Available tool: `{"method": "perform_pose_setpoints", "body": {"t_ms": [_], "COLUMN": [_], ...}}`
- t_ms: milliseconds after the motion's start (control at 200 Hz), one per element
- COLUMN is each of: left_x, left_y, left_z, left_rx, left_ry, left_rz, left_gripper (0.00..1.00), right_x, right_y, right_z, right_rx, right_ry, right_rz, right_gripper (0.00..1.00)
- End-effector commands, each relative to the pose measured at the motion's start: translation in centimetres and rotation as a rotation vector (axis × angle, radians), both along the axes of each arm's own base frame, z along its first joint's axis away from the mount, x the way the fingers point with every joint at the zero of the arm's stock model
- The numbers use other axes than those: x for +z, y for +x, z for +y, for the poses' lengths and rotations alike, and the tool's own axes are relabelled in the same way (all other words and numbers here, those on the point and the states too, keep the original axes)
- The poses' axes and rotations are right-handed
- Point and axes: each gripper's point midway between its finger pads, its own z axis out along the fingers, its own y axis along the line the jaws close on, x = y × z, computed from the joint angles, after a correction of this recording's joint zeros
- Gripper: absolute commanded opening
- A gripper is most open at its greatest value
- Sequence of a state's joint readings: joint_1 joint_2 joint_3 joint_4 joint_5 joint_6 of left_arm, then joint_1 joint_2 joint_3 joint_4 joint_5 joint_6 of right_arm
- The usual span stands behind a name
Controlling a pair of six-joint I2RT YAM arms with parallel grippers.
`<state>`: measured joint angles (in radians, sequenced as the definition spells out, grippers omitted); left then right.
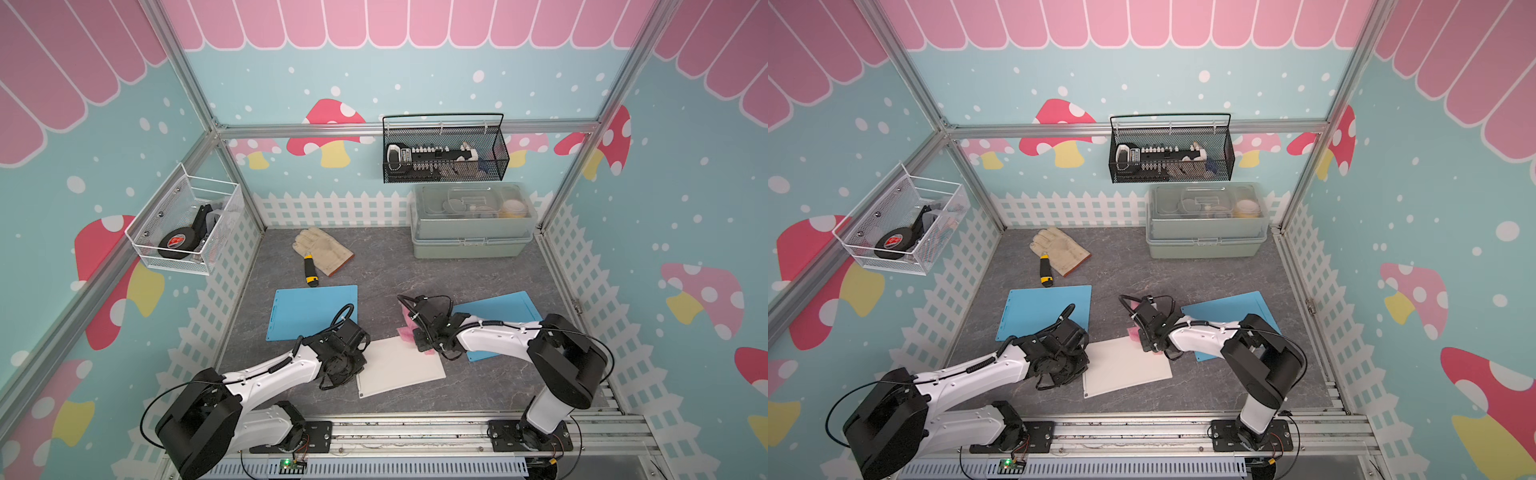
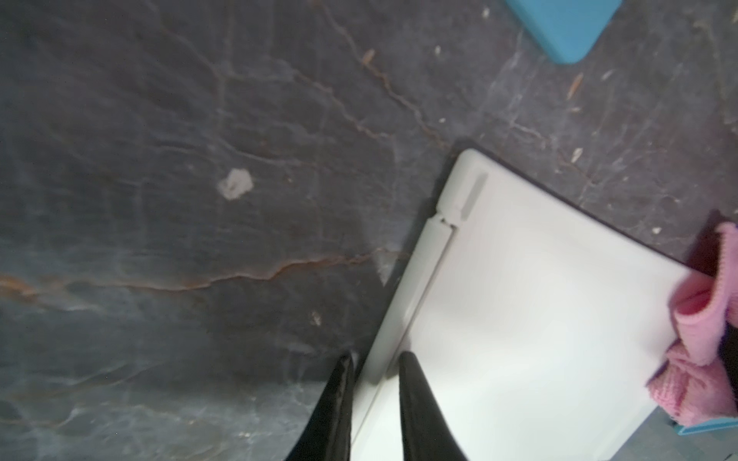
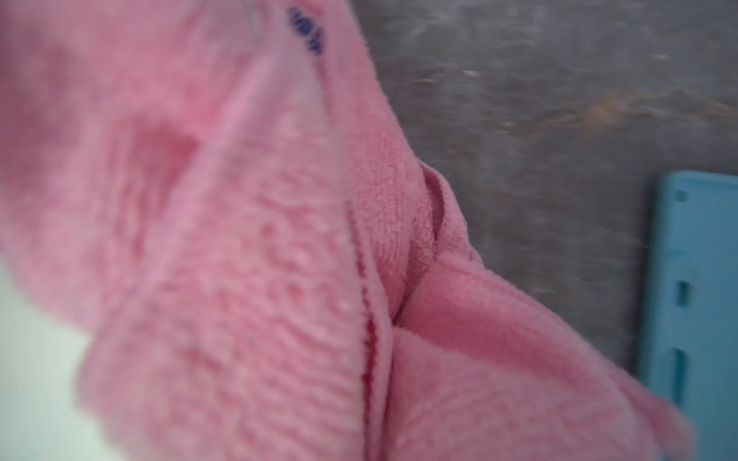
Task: Wipe the drawing tablet
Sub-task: Wipe the dirt from the drawing tablet.
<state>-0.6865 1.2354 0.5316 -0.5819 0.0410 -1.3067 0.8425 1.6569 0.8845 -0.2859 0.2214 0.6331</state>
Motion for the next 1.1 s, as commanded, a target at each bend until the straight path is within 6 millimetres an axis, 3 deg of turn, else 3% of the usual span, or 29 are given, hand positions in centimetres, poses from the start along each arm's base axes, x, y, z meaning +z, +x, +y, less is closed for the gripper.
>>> {"method": "perform_pose_setpoints", "body": {"t_ms": [0, 165, 210, 265, 340, 440, 560, 635, 735, 856, 931, 1006, 1096], "left_x": [-3.5, -3.5, -3.6, -3.7, -3.8, -3.9, -4.0, -4.1, -4.1, -4.1, -4.1, -4.1, -4.1], "left_y": [-3.9, -3.7, -3.8, -3.9, -4.0, -4.2, -4.4, -4.4, -4.2, -4.1, -4.0, -3.8, -3.6], "left_z": [4.1, 3.9, 3.9, 4.0, 4.1, 4.3, 4.4, 4.4, 4.3, 4.1, 3.9, 3.7, 3.5], "left_rx": [0.034, 0.038, 0.04, 0.045, 0.053, 0.059, 0.06, 0.059, 0.055, 0.055, 0.06, 0.062, 0.059], "left_ry": [0.171, 0.163, 0.165, 0.163, 0.162, 0.164, 0.168, 0.171, 0.167, 0.162, 0.156, 0.151, 0.148], "left_rz": [0.152, 0.149, 0.15, 0.151, 0.154, 0.154, 0.158, 0.16, 0.159, 0.161, 0.159, 0.156, 0.156], "left_gripper": [0.22, 0.21, 0.22, 0.22, 0.21, 0.21, 0.21, 0.21, 0.21, 0.21, 0.21, 0.21, 0.2], "right_x": [-0.5, 1.3, 1.2, 0.7, -0.5, -2.1, -1.5, -1.1, -0.5, 2.1, 2.3, 0.7, -1.3], "right_y": [-2.4, -5.0, -5.1, -4.6, -3.3, -1.9, -1.8, -2.5, -3.2, -4.0, -5.5, -6.7, -7.9], "right_z": [-0.1, 11.2, 13.1, 13.9, 12.0, 5.4, -2.2, -4.4, -2.4, 4.6, 8.0, 8.3, 5.0], "right_rx": [0.072, 0.265, 0.264, 0.238, 0.169, 0.043, -0.035, -0.018, 0.036, 0.167, 0.203, 0.161, 0.105], "right_ry": [-0.054, 0.103, 0.147, 0.169, 0.133, 0.053, -0.034, -0.077, -0.017, 0.033, 0.067, 0.101, 0.041], "right_rz": [0.02, -0.002, 0.021, 0.049, 0.106, 0.147, 0.14, 0.136, 0.134, 0.062, 0.092, 0.161, 0.211], "right_gripper": [0.0, 0.0, 0.0, 0.0, 0.0, 0.0, 0.0, 0.0, 0.0, 0.0, 0.0, 0.0, 0.0]}}
